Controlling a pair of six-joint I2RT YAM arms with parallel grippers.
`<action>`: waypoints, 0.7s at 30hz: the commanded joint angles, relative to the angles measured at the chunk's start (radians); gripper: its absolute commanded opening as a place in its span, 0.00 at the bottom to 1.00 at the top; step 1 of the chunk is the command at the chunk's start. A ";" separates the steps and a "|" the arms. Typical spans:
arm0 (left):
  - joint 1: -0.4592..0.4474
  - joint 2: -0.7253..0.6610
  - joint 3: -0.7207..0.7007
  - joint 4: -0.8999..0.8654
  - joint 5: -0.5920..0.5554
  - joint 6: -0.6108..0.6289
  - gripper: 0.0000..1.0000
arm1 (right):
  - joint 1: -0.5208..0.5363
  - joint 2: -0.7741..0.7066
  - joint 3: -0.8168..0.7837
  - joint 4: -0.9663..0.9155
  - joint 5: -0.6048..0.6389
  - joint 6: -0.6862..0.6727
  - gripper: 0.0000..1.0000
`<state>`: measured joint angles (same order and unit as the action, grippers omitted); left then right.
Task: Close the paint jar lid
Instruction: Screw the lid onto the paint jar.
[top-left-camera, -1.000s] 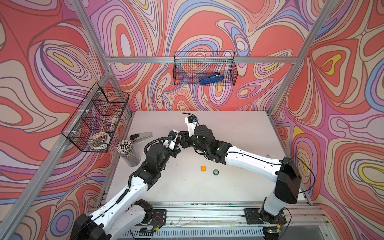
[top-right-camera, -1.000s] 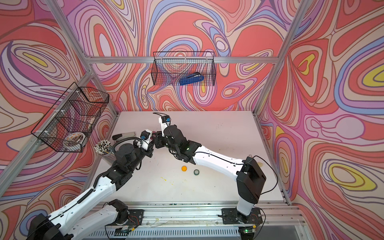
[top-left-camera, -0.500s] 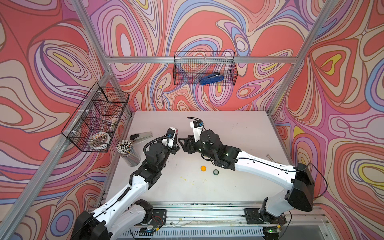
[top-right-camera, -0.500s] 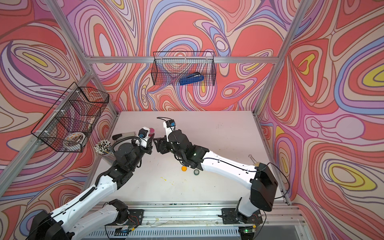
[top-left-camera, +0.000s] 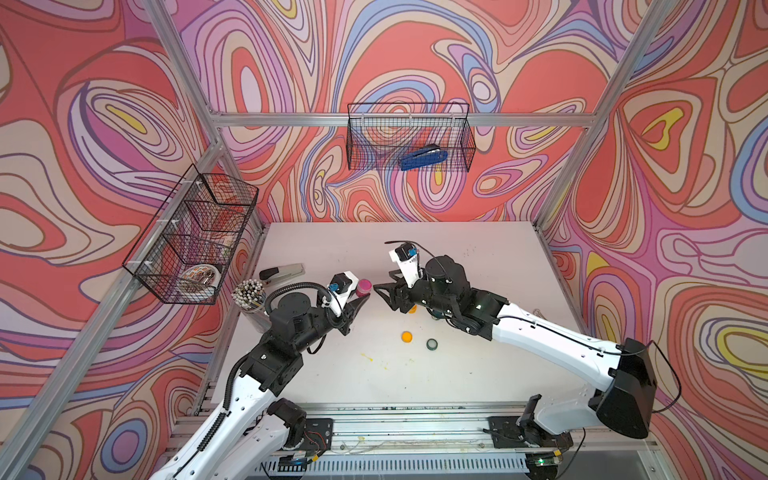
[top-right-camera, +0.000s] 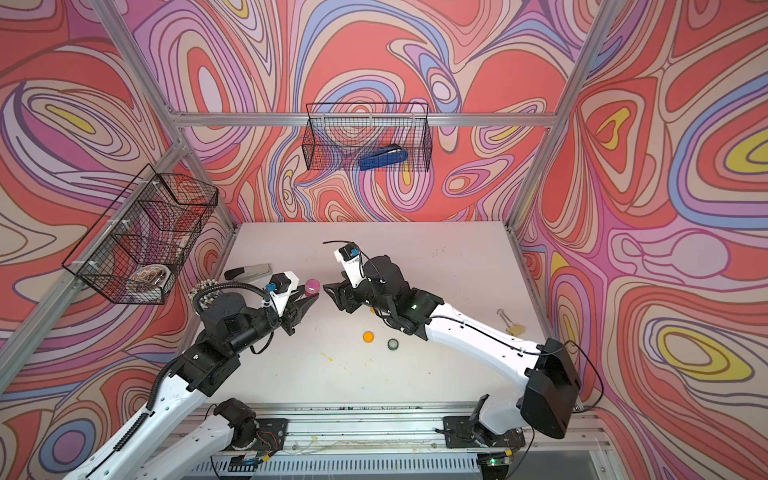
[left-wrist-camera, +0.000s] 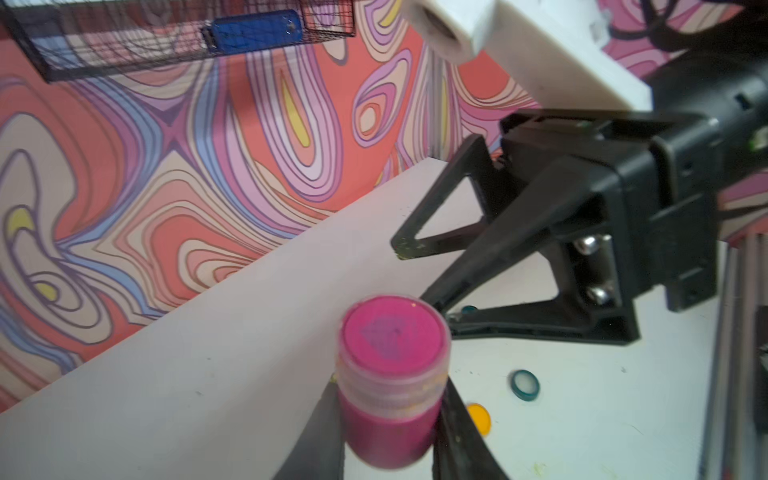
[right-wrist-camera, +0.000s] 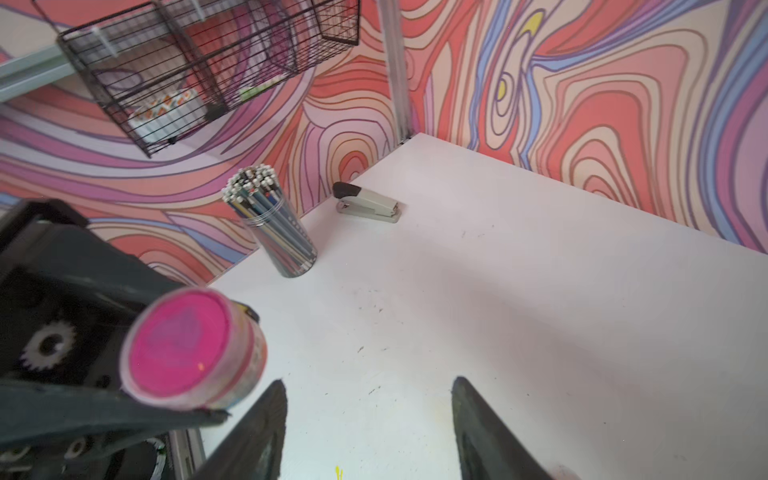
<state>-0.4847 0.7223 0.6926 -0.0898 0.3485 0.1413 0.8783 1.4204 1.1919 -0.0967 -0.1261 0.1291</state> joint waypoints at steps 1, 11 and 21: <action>0.000 -0.007 0.019 -0.117 0.148 -0.021 0.27 | -0.004 -0.041 0.021 0.012 -0.118 -0.150 0.63; -0.001 0.014 -0.005 -0.089 0.163 -0.015 0.28 | -0.019 -0.082 0.038 -0.040 -0.232 -0.224 0.60; -0.001 0.004 -0.014 -0.051 0.147 -0.015 0.28 | -0.019 -0.005 0.086 -0.087 -0.353 -0.229 0.58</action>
<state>-0.4847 0.7433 0.6914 -0.1719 0.4892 0.1261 0.8631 1.3926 1.2606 -0.1539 -0.4343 -0.0925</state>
